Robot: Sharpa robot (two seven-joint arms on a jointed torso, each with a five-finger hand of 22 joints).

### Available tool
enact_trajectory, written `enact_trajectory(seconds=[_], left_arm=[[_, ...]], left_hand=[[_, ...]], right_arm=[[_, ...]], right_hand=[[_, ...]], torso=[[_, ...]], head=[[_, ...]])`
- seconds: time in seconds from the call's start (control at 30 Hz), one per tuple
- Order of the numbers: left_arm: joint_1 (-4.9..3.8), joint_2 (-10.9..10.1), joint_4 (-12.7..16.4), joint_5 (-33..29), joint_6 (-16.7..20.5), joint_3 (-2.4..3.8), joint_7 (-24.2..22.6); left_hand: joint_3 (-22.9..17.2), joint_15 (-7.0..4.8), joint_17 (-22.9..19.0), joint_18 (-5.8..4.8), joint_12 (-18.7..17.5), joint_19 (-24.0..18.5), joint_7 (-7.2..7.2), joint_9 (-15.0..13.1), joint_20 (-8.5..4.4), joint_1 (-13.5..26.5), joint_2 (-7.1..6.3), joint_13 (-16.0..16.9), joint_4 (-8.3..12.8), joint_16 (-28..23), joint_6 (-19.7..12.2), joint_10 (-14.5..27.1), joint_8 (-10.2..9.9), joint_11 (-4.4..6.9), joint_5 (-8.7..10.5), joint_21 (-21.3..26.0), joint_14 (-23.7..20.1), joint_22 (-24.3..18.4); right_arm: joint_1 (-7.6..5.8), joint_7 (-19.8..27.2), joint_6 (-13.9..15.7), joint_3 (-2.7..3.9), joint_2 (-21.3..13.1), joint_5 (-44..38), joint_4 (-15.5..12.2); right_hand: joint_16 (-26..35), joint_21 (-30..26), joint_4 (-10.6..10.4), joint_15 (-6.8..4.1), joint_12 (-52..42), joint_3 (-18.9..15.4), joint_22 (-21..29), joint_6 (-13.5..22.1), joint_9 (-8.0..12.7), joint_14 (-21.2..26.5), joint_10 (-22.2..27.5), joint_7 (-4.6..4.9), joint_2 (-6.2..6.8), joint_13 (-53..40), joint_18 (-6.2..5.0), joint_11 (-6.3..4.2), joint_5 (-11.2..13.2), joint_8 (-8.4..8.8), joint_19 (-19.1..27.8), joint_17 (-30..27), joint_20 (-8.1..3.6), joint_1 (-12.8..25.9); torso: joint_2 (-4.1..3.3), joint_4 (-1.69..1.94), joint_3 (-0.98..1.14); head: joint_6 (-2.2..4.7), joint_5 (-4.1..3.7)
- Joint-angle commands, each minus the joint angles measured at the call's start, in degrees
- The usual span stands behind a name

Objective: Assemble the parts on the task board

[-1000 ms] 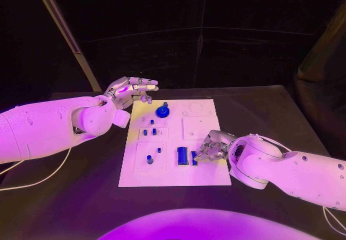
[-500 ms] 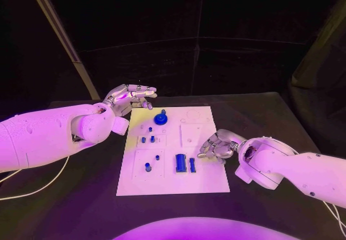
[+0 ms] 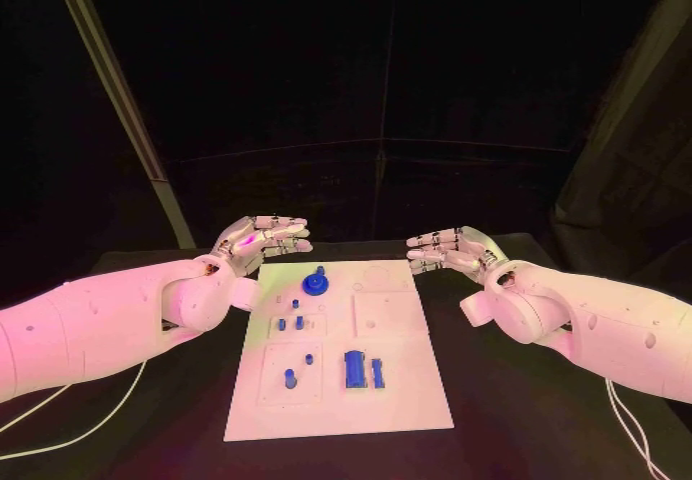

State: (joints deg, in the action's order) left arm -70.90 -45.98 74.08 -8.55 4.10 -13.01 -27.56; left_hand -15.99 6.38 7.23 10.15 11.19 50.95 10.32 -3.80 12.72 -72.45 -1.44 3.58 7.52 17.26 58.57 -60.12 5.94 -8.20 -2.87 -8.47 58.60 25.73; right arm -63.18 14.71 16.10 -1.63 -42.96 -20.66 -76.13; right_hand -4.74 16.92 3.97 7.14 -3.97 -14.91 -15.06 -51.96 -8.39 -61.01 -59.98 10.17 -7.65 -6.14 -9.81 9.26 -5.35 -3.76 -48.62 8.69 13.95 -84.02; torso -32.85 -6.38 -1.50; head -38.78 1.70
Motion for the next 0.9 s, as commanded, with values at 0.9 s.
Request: enact_trajectory(seconds=[0.9], left_arm=[[6.88,1.3,8.3,4.3,23.6,7.57,-2.4]], left_hand=[[11.0,-6.38,-7.2,-5.82,-11.2,-34.4,-10.32,3.8,-8.15,48.4,1.44,-3.6,-7.5,-13.2,-39.1,40.0,-5.9,8.20,2.87,8.5,-39.2,-18.5]], right_arm=[[2.20,12.2,19.9,1.30,-0.4,16.4,-8.6]], right_hand=[[4.7,-16.9,-4.0,-7.14,4.0,10.3,15.1,34.6,8.4,40.5,40.1,-10.17,7.65,6.1,5.20,-9.26,5.3,3.76,32.0,-8.7,-8.97,57.1]], torso=[[1.67,6.38,1.50]], head=[[4.40,-1.70]])
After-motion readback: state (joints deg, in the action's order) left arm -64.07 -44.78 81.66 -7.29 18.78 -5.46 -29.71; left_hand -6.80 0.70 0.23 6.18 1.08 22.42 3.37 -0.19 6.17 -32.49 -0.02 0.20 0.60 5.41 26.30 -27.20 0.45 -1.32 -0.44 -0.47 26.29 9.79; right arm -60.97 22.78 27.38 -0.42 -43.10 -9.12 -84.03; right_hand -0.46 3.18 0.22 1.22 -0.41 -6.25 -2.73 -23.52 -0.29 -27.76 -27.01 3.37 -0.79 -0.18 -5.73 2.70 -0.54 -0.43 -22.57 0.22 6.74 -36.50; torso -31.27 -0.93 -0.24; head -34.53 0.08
